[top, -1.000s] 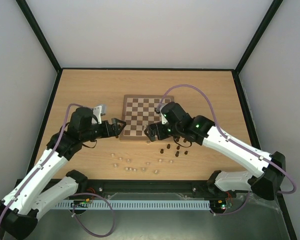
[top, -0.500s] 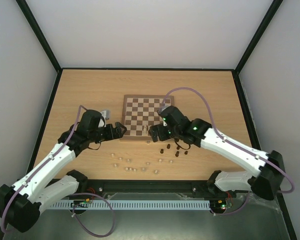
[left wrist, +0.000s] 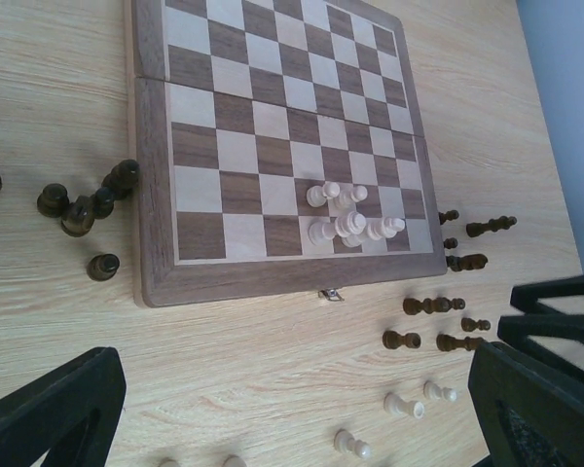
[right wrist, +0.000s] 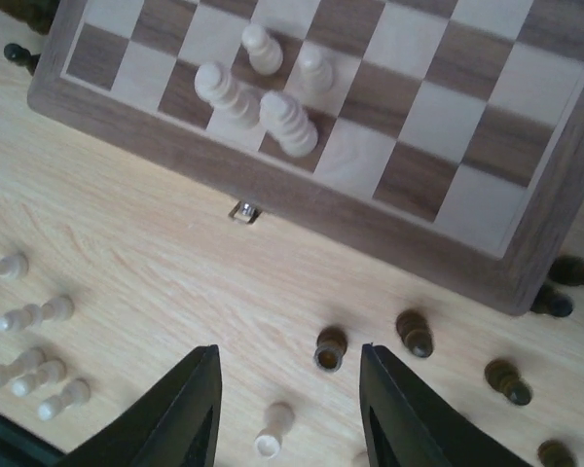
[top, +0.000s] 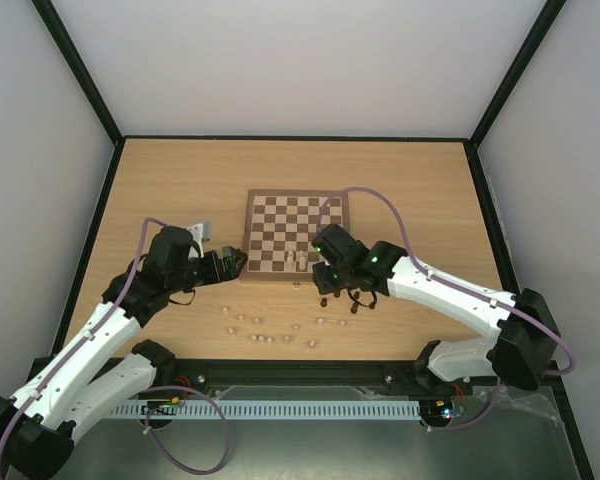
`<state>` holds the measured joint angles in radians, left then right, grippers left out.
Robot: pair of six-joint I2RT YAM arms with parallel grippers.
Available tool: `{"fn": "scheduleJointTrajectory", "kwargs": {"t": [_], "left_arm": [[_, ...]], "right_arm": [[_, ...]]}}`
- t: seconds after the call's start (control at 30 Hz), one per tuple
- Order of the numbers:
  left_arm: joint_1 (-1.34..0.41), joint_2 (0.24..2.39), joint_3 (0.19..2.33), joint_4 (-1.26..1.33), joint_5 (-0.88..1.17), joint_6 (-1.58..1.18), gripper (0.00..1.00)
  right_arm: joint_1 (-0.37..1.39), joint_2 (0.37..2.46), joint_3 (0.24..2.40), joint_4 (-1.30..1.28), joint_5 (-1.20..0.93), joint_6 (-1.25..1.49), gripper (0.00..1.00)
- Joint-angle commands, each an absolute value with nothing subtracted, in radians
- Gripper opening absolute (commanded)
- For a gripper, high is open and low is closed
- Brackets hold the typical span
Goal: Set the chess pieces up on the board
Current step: Pick up the chess piece at the center of the board.
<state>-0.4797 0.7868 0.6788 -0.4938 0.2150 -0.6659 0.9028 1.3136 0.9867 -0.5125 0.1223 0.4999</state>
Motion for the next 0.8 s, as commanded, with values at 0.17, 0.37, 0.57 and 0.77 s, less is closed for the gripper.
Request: {"fn": "scheduleJointTrajectory", "kwargs": {"t": [0.17, 0.37, 0.57, 0.77], "left_arm": [[-0.486, 0.772, 0.695, -0.507, 0.17, -0.67, 0.99], [-0.488, 0.794, 0.698, -0.5, 0.179, -0.662, 1.0], [-0.488, 0.807, 0.693, -0.494, 0.186, -0.652, 1.0], [-0.488, 0.832, 0.7, -0.482, 0.196, -0.638, 0.99]], "right_arm": [[1.046, 1.338, 0.961, -0.673, 0.186, 0.604, 0.35], [1.094, 1.326, 0.909, -0.709, 0.188, 0.712, 0.35], [1.111, 1.29, 0.861, -0.773, 0.212, 0.792, 0.37], [1.111, 1.303, 0.798, -0.745, 0.191, 0.85, 0.38]]}}
